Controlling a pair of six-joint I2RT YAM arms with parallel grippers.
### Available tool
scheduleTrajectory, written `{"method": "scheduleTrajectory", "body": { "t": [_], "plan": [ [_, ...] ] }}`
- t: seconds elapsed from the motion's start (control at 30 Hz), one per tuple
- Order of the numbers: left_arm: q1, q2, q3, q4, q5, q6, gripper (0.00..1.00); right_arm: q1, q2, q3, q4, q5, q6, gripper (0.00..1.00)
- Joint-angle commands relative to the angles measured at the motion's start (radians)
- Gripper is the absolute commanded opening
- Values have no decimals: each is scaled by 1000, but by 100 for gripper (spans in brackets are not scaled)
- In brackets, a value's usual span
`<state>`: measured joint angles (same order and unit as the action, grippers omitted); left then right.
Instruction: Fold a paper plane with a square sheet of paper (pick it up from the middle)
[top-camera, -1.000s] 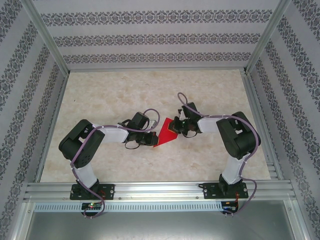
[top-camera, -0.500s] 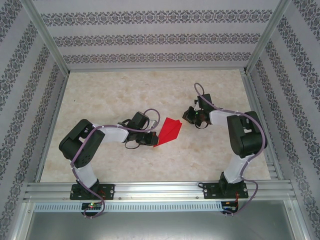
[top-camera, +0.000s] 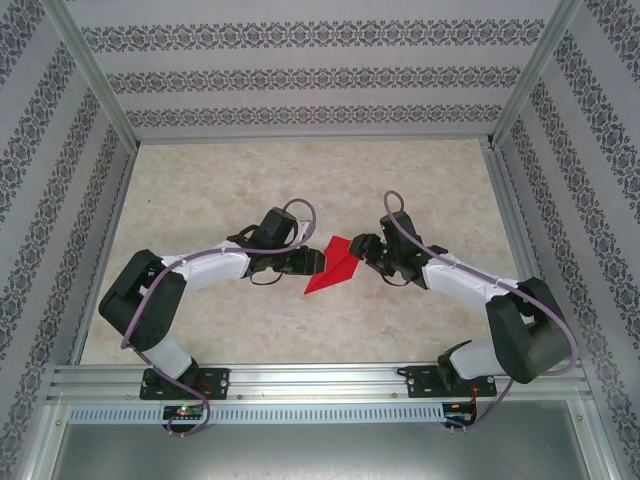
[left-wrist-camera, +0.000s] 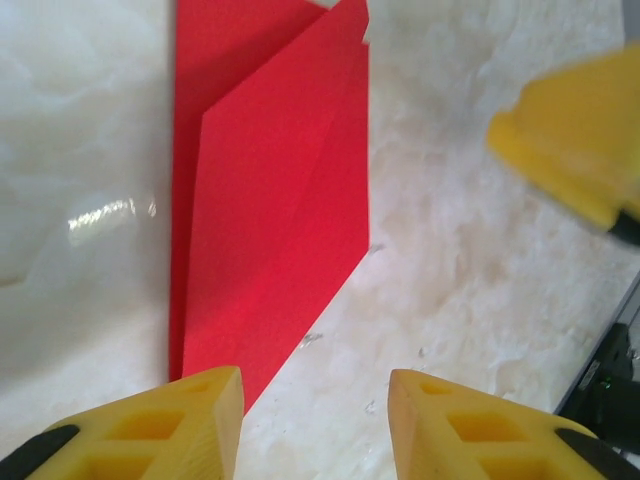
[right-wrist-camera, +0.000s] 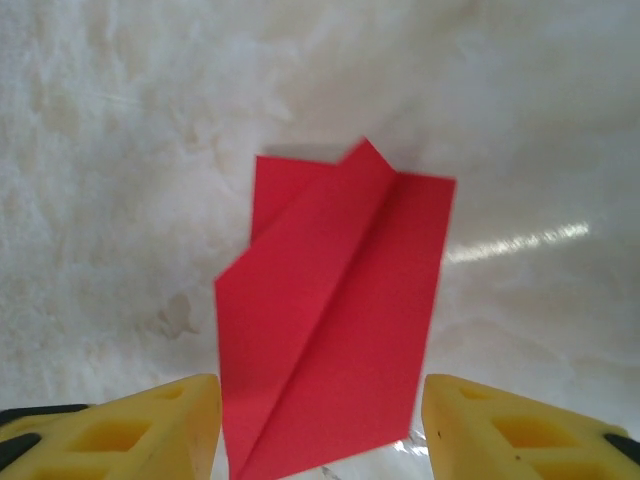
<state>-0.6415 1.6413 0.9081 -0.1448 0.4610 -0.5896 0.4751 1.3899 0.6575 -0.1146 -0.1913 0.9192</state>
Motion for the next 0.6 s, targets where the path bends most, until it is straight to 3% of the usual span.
{"method": "scheduleTrajectory", "body": {
  "t": [0.0, 0.2, 0.57],
  "plan": [
    [4, 12, 9, 49, -15, -29, 38, 28, -13, -19, 84, 68, 98, 56],
    [6, 67, 23, 82, -52, -45, 31, 57, 61, -23, 187, 58, 151, 54],
    [29, 106, -4, 99, -128, -90, 32, 81, 203, 42, 231, 49, 161, 50]
  ]
}}
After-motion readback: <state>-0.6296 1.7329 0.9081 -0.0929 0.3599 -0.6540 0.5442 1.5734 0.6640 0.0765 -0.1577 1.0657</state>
